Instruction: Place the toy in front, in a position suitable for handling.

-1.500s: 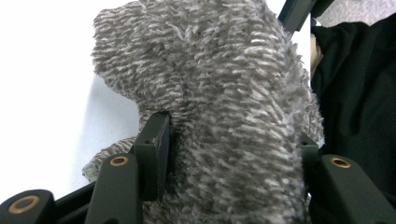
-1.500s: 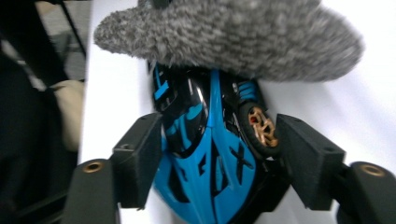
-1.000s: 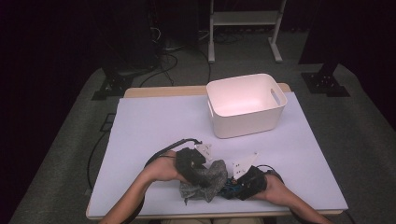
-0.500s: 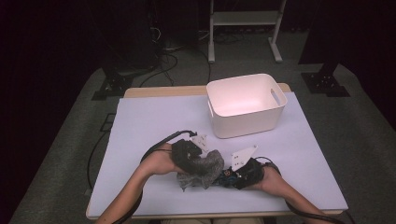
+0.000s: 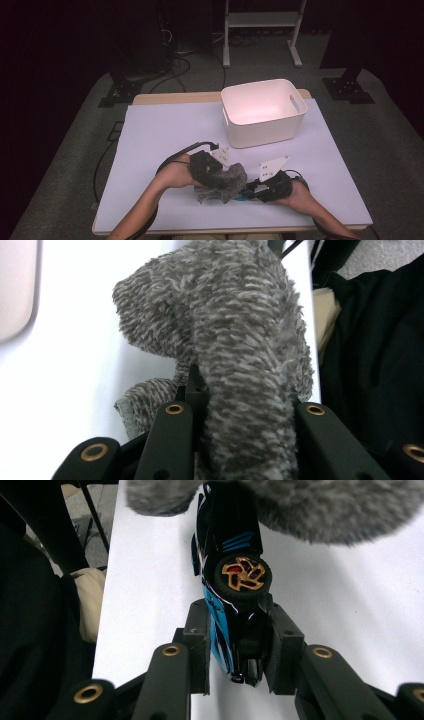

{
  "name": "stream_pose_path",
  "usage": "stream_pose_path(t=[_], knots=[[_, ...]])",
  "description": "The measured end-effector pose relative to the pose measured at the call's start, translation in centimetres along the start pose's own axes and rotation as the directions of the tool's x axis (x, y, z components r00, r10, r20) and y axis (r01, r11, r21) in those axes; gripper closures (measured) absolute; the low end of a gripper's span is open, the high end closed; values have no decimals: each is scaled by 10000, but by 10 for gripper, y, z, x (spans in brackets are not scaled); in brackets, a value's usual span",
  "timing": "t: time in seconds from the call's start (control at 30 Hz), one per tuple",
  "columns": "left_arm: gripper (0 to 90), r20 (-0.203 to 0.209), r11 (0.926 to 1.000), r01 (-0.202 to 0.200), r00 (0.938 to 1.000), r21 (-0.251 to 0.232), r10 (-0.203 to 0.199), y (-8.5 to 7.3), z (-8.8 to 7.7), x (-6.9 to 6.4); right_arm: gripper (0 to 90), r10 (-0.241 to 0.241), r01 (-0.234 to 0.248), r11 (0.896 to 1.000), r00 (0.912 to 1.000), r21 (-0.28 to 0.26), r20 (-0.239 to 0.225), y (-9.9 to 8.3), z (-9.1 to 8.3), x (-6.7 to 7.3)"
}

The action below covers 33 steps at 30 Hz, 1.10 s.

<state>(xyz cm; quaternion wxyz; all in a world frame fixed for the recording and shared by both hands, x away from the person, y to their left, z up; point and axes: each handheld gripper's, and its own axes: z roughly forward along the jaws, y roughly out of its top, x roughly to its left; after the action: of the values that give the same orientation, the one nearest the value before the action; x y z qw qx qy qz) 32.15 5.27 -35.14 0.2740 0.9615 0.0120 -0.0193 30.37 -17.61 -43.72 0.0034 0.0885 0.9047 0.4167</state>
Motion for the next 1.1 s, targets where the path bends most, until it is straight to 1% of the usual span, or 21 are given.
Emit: stream_pose_path(t=[0.07,0.17,0.23,0.27,0.3,0.37,0.47,0.6,0.63,0.7,0.8,0.9,0.97,1.03,1.1], knots=[[707,194,9996,-188,9996,-227,192,8,3,-2,681,-17,17,10000,10000,-15,-16,0,0,0],[709,311,9994,-346,9989,-75,348,20,16,-1,682,-3,3,10000,10000,-69,-34,0,1,0],[709,429,9992,-385,9983,-82,388,25,25,0,681,66,-66,9999,10000,-151,-19,-1,1,0],[709,523,9993,-339,9980,-146,347,27,28,1,681,66,-67,9998,10000,-184,-30,-2,1,0],[709,581,9992,-378,9976,-123,385,28,32,0,681,112,-112,9997,9999,-223,-26,-2,1,0],[709,590,9990,-449,9972,-85,453,29,37,-1,682,157,-158,9995,9999,-261,-37,-3,1,0],[711,550,9994,-341,9979,-80,345,25,33,1,684,98,-100,9995,9999,-286,-60,-4,1,-1],[711,256,9997,-185,9995,175,180,14,23,2,685,78,-79,9996,10000,-262,-47,-3,1,0],[711,153,9994,-173,9997,286,168,9,19,2,685,36,-37,9997,10000,-240,-25,-3,1,0],[710,-32,9996,-41,10000,281,42,-1,11,2,686,23,-24,9997,10000,-238,-35,-3,1,-1],[710,-335,9988,252,9992,417,-238,-18,-2,3,685,73,-75,9997,9999,-242,-84,-3,1,-1],[710,-395,9979,570,9977,299,-558,-34,-12,3,686,82,-84,9997,9999,-244,-80,-3,1,-1],[709,-493,9969,718,9963,322,-702,-43,-17,4,686,58,-59,9997,10000,-224,-62,-3,1,-1],[709,-446,9956,918,9949,191,-908,-50,-21,5,685,71,-73,9997,10000,-229,-63,-3,1,-1],[708,-495,9948,983,9941,260,-969,-54,-22,5,686,63,-65,9997,10000,-235,-70,-3,1,-1]])
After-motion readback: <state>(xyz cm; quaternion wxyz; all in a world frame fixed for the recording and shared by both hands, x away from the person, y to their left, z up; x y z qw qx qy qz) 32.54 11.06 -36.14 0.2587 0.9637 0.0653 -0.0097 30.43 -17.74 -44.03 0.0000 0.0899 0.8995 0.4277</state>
